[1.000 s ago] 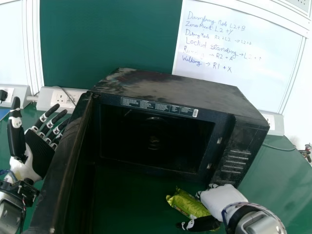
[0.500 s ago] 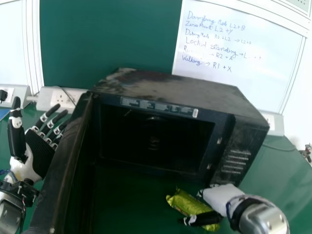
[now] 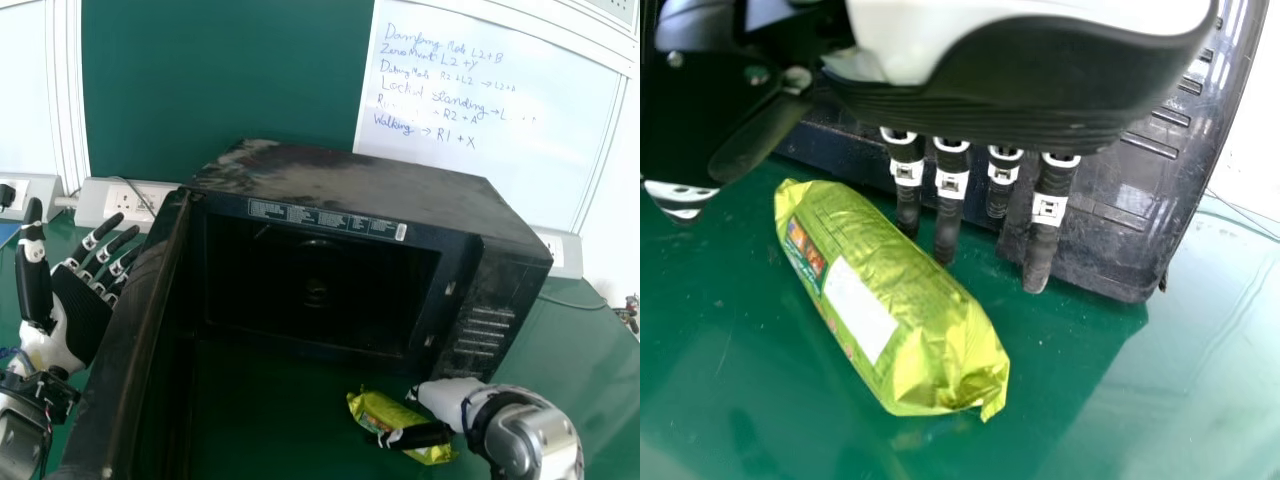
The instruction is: Put biscuit inside oven
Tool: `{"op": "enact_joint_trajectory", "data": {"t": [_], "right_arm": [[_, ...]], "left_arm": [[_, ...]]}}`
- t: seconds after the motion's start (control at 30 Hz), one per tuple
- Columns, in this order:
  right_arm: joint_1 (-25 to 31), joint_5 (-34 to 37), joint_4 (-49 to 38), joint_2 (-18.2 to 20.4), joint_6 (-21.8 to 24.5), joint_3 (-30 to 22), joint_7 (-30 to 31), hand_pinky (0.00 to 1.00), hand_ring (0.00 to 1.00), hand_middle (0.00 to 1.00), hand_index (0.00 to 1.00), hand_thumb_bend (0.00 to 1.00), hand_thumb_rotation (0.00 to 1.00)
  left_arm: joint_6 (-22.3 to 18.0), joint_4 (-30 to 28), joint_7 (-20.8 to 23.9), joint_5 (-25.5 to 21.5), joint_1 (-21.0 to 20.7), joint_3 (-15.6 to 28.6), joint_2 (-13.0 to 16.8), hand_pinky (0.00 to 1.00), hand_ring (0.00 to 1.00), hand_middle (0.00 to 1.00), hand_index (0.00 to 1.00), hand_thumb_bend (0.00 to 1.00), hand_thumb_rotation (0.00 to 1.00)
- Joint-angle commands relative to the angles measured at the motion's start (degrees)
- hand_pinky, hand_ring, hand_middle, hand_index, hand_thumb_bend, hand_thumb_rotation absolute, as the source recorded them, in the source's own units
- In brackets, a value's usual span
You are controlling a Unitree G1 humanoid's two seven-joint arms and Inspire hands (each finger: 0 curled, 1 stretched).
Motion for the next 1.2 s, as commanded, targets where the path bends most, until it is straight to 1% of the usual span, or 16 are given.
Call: {"op": "enact_joint_trajectory", "data": {"t": [0.0,0.1,0.17,0.27,0.37,0.43,0.5,0.57,0.6,0.7,0.8,0.87,0.93,1.03,1.07,1.17], "right_arm": [[-0.2,-1.0,0.5,0.4,0.3,1.4,0.5,0.61,0.77,0.82,0.86,1.0,0.42],[0.1,-2.9,0.4,0.8,0.2,2.4,-0.1,0.61,0.76,0.81,0.85,1.0,0.43],[0.1,-3.9,0.5,0.8,-0.1,2.9,-0.3,0.58,0.74,0.8,0.85,1.0,0.45],[0.0,-5.6,0.6,0.8,-0.9,3.9,-0.4,0.54,0.7,0.78,0.84,1.0,0.48],[-0.7,-8.4,0.7,0.9,-1.9,5.5,0.4,0.58,0.74,0.8,0.86,1.0,0.51],[-1.0,-9.7,0.7,1.1,-2.9,6.3,0.5,0.59,0.74,0.81,0.88,1.0,0.5],[-1.1,-11.0,0.4,1.1,-4.0,7.0,0.7,0.58,0.72,0.8,0.89,1.0,0.49],[-1.5,-12.6,0.3,1.1,-5.5,8.1,1.6,0.6,0.74,0.81,0.89,1.0,0.49],[-1.7,-13.7,0.4,1.2,-6.2,8.7,1.8,0.62,0.75,0.82,0.9,1.0,0.5],[-2.6,-16.1,1.3,1.7,-8.5,10.6,3.1,0.61,0.74,0.82,0.89,1.0,0.51],[-2.7,-17.2,1.7,2.6,-9.6,11.2,3.6,0.73,0.81,0.86,0.89,1.0,0.52],[-2.6,-17.8,2.0,3.1,-10.3,11.4,3.6,0.76,0.83,0.87,0.9,0.99,0.51],[-2.5,-18.4,2.3,3.8,-10.6,11.7,4.0,0.8,0.85,0.88,0.9,0.95,0.49],[-2.0,-19.1,2.9,4.6,-11.1,11.9,4.0,0.78,0.84,0.88,0.89,0.97,0.5],[-2.0,-19.4,3.1,4.8,-11.3,12.0,4.1,0.76,0.83,0.87,0.88,0.98,0.49],[-1.8,-19.7,3.6,4.7,-12.5,11.8,3.4,0.74,0.81,0.86,0.88,0.98,0.49]], "left_arm": [[-0.1,0.2,-0.2,0.2,-0.1,0.1,0.6,0.83,0.77,0.74,0.75,0.38,0.28],[-0.3,0.6,-1.0,-0.1,0.0,0.4,0.7,0.85,0.78,0.75,0.76,0.35,0.3],[-0.4,0.3,-0.8,0.5,0.0,0.3,0.6,0.85,0.78,0.75,0.76,0.33,0.31],[-0.4,0.5,-0.8,-0.1,0.0,0.5,0.5,0.85,0.78,0.75,0.76,0.36,0.29],[-0.5,1.0,-1.5,0.2,0.0,0.7,0.7,0.86,0.79,0.75,0.77,0.34,0.29],[-0.4,0.6,-1.4,0.6,0.0,0.6,0.8,0.87,0.79,0.76,0.77,0.31,0.3],[-0.6,0.9,-2.0,0.9,0.0,0.7,0.9,0.86,0.79,0.75,0.77,0.31,0.31],[-0.6,1.0,-2.0,0.7,-0.1,0.8,0.6,0.86,0.79,0.75,0.77,0.32,0.31],[-0.6,0.9,-1.9,0.6,-0.1,0.9,0.5,0.86,0.78,0.74,0.76,0.34,0.3],[-0.8,1.5,-2.9,0.5,0.0,1.1,0.6,0.85,0.78,0.74,0.76,0.33,0.3],[-0.7,1.3,-3.0,0.6,0.1,1.1,0.6,0.85,0.78,0.74,0.76,0.32,0.3],[-0.6,1.4,-2.8,0.3,0.0,1.2,0.5,0.85,0.78,0.74,0.76,0.3,0.31],[-0.6,1.4,-2.7,0.3,0.0,1.2,0.5,0.85,0.78,0.75,0.76,0.3,0.31],[-0.5,1.3,-2.5,0.2,0.0,1.2,0.4,0.85,0.78,0.74,0.76,0.34,0.3],[-0.5,1.3,-2.3,0.0,0.0,1.3,0.4,0.84,0.78,0.74,0.75,0.35,0.3],[-0.6,1.9,-3.1,-0.5,-0.1,1.5,0.6,0.85,0.78,0.74,0.76,0.33,0.3]]}}
